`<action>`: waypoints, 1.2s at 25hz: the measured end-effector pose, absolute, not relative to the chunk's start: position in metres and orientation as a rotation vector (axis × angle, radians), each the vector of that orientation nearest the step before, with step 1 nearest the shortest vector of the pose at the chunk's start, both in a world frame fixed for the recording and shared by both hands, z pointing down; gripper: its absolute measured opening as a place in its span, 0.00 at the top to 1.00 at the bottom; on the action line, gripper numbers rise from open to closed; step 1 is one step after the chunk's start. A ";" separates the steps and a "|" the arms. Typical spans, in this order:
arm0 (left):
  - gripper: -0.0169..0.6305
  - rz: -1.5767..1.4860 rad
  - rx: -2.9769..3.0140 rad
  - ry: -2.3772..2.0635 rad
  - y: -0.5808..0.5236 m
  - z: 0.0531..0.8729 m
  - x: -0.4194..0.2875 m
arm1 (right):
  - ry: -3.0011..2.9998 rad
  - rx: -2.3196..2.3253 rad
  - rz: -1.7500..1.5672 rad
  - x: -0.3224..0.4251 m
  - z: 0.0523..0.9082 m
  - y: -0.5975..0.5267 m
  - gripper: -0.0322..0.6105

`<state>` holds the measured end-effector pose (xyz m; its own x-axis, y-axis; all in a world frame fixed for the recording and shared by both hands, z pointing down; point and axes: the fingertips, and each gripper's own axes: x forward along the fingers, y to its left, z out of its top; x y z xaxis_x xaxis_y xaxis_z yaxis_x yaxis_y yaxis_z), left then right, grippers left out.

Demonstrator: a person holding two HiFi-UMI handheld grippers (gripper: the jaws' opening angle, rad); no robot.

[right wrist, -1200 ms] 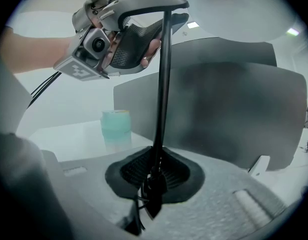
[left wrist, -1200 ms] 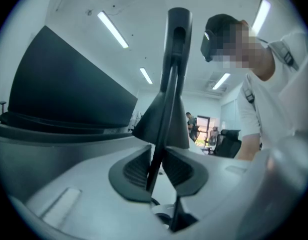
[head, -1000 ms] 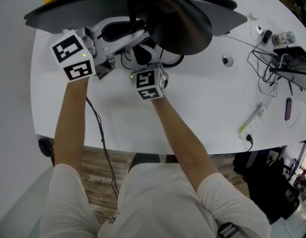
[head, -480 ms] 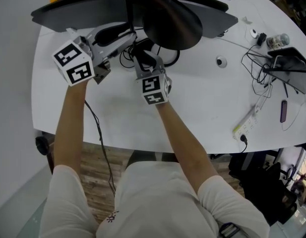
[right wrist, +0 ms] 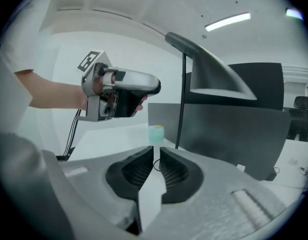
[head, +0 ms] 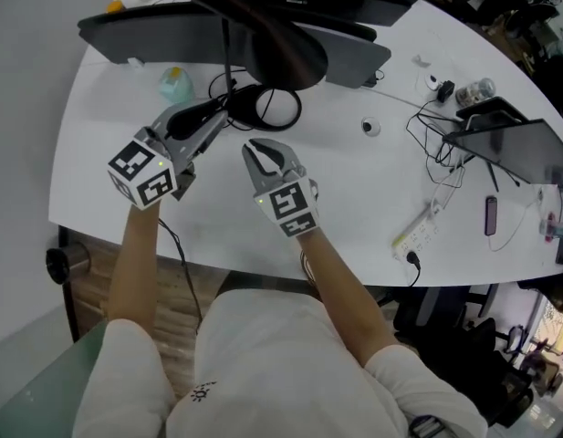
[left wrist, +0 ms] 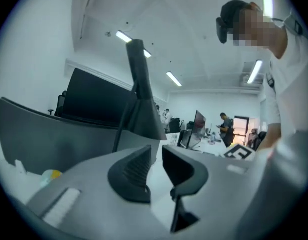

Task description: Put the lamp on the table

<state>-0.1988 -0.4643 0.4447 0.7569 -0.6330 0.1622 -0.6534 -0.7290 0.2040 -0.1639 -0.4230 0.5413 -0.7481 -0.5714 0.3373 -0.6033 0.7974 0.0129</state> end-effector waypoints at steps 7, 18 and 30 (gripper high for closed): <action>0.98 0.124 2.686 -1.177 -0.399 0.424 -0.170 | -2.694 0.724 0.089 -0.121 0.504 -0.347 0.91; 0.98 0.127 2.610 -1.354 -0.285 0.404 -0.120 | -2.869 0.699 0.155 -0.039 0.434 -0.268 0.95; 0.98 0.106 2.542 -1.453 -0.204 0.400 -0.077 | -2.929 0.668 0.225 0.014 0.418 -0.220 0.95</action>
<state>-0.0770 -0.2039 0.3998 0.5109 -0.8434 0.1662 -0.8586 -0.4911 0.1469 0.0136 -0.2197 0.4176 -0.8937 -0.4200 0.1577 -0.4392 0.8909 -0.1159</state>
